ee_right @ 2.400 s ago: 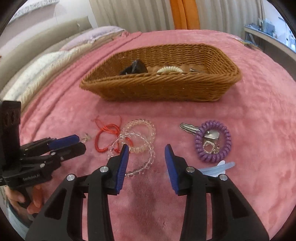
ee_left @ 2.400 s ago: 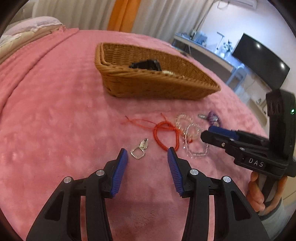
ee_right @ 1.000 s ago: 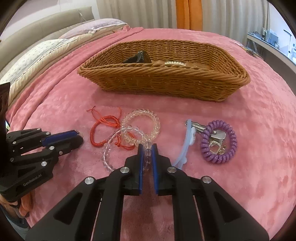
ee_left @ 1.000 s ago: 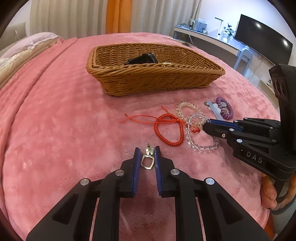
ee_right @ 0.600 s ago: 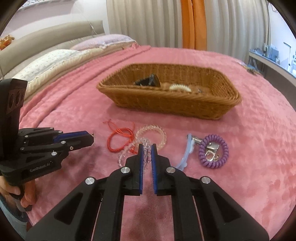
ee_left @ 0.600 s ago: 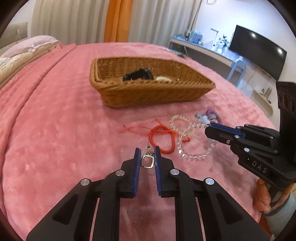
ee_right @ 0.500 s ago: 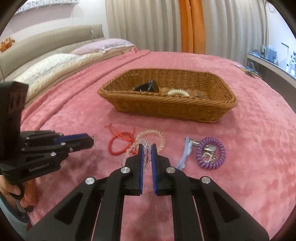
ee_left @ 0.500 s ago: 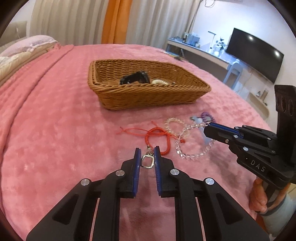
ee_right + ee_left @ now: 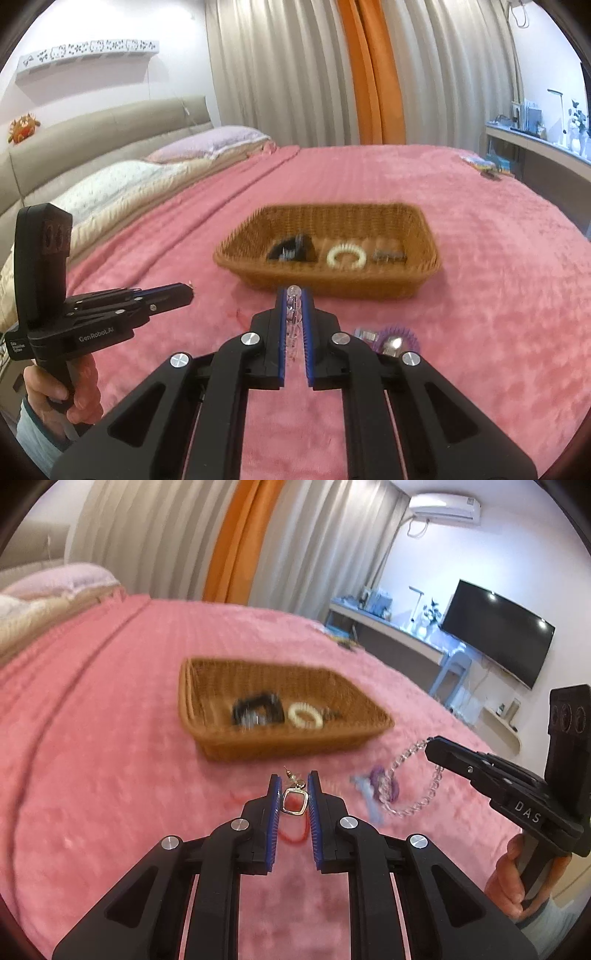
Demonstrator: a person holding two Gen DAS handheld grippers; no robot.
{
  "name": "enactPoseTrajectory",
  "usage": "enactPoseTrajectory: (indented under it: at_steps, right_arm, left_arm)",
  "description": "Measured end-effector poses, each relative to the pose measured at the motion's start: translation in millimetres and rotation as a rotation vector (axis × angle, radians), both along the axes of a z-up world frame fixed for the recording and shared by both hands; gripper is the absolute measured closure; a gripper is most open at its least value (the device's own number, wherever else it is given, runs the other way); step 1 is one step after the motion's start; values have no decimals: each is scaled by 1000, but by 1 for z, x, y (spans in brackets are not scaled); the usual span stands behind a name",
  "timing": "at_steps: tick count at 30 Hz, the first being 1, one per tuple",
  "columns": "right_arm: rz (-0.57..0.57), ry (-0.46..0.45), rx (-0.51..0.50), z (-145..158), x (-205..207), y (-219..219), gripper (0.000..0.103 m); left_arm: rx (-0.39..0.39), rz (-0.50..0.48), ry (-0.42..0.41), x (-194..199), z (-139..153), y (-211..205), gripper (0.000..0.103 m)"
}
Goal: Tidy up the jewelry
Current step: 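Carry the pendant and bracelet into the wicker basket and open both tools, then grasp the red cord bracelet with the left tool while the right tool grasps the blue hair clip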
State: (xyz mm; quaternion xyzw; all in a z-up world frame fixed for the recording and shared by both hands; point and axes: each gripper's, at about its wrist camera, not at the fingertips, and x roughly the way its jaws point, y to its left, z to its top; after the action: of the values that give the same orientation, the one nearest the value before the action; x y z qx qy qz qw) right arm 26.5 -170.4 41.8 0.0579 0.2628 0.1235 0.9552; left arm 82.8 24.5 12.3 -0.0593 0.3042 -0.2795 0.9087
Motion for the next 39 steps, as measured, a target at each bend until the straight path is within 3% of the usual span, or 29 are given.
enactPoseTrajectory:
  at_steps: [5, 11, 17, 24, 27, 29, 30, 34, 37, 39]
  right_arm:
    - [6, -35, -12, 29, 30, -3, 97]
    - [2, -31, 1, 42, 87, -5, 97]
    - [-4, 78, 22, 11, 159, -3, 97]
    - [-50, 179, 45, -36, 205, -15, 97]
    - [-73, 213, 58, -47, 212, -23, 96]
    - [-80, 212, 62, -47, 209, -27, 95]
    - [-83, 202, 62, -43, 206, -29, 94]
    - [-93, 156, 67, -25, 186, -33, 76]
    - [-84, 117, 61, -3, 155, -34, 72]
    - [-82, 87, 47, 10, 130, -34, 59]
  left_arm:
    - [15, 61, -71, 21, 34, -7, 90]
    - [8, 122, -96, 74, 41, -24, 90]
    - [4, 168, -43, 128, 8, -35, 90]
    - [16, 160, 3, 147, -21, -35, 90]
    - [25, 140, -6, 145, -22, -42, 89]
    - [28, 136, -20, 142, -21, -43, 73]
    - [23, 134, -35, 137, -18, -43, 72]
    - [-28, 130, -65, 118, -6, -33, 57]
    - [-65, 136, -75, 99, 5, -25, 56]
    - [-91, 137, -79, 81, 13, -19, 51]
